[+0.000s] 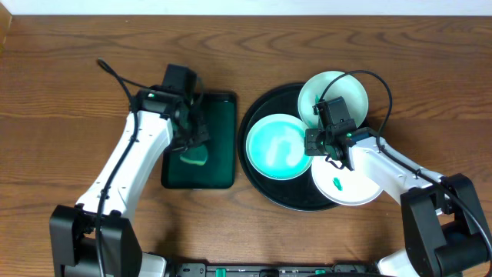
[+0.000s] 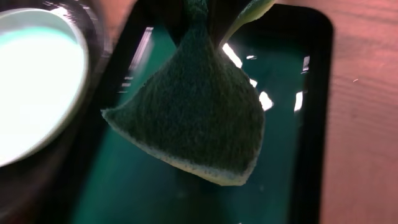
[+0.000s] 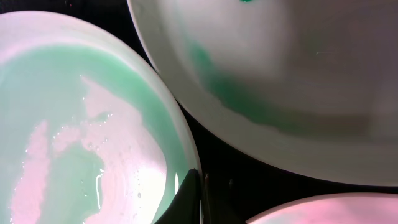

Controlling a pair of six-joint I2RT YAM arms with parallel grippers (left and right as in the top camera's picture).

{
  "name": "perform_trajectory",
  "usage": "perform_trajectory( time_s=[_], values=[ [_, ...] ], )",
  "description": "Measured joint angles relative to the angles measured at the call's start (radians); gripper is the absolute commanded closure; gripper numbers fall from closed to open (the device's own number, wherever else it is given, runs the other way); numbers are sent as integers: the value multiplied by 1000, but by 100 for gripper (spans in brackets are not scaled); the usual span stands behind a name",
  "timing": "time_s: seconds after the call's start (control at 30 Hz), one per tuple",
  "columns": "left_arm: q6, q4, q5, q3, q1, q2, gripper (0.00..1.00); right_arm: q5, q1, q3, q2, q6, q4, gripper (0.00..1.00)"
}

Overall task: Clean dirty plates on tray and stack at the side
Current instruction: 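Return the sponge with left gripper to the green tray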

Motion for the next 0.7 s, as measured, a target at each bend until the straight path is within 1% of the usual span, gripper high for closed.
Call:
perform_trajectory(
  time_s=[0.13,0.37,0.57,0.7],
  values=[
    [13,26,-31,-70,26,0,93,0,0,0,0,0,0,99],
    [24,151,-57,-197,29,0,92,0,0,0,0,0,0,99],
    [25,262,-61,-264,29,0,92,0,0,0,0,0,0,99],
    [27,307,-64,-288,29,0,93,0,0,0,0,0,0,99]
  ],
)
